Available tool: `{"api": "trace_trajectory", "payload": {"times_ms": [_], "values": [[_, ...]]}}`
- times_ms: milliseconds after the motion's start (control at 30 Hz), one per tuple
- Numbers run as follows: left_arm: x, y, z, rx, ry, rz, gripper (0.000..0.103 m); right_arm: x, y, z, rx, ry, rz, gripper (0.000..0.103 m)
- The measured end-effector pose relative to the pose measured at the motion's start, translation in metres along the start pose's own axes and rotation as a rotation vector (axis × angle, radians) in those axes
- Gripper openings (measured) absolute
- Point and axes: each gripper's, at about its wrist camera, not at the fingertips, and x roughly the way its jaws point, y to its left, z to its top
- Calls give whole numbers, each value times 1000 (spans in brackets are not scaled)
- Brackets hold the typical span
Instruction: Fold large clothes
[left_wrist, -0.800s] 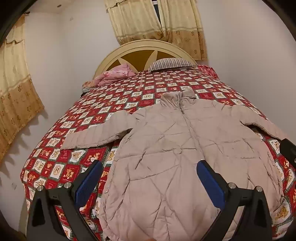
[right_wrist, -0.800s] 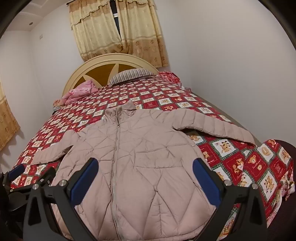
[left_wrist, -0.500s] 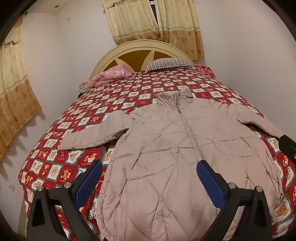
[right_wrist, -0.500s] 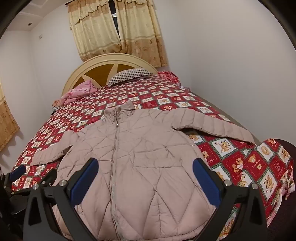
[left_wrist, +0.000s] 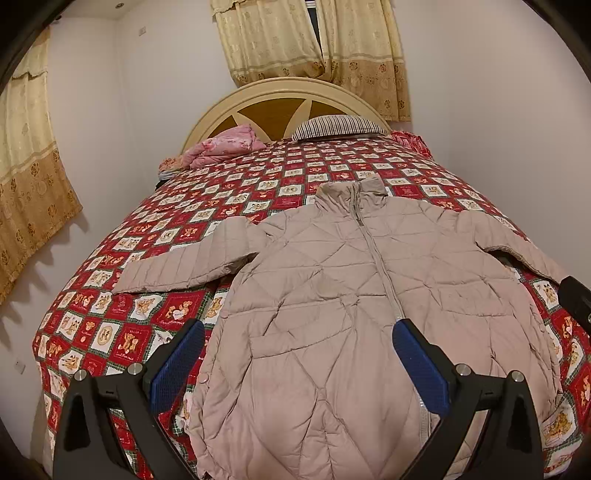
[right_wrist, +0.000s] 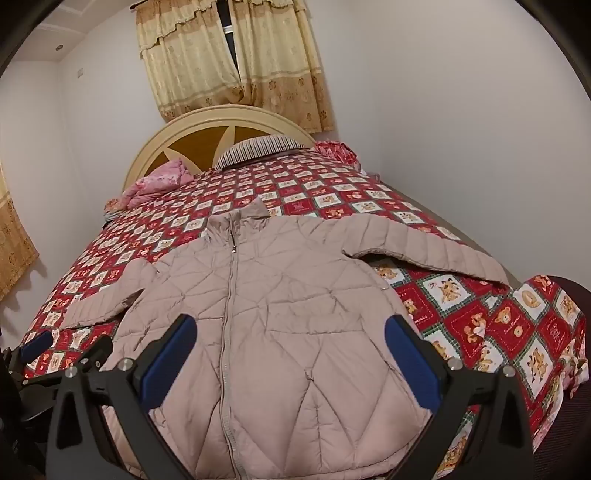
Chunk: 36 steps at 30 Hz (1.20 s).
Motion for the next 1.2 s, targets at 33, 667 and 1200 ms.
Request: {"api": "trace_trajectory", "payload": {"times_ms": [33,667,1200], "values": [[0,-2,-1,4,0,2,102,1,0,0,-2,1,-1,103],[2,0,-4,-8,6,-4,102,3,0,-2,1,5,1,103],[3,1,-6,-15,10,-6,102,4,-1,-3,4,9,2,103]]}}
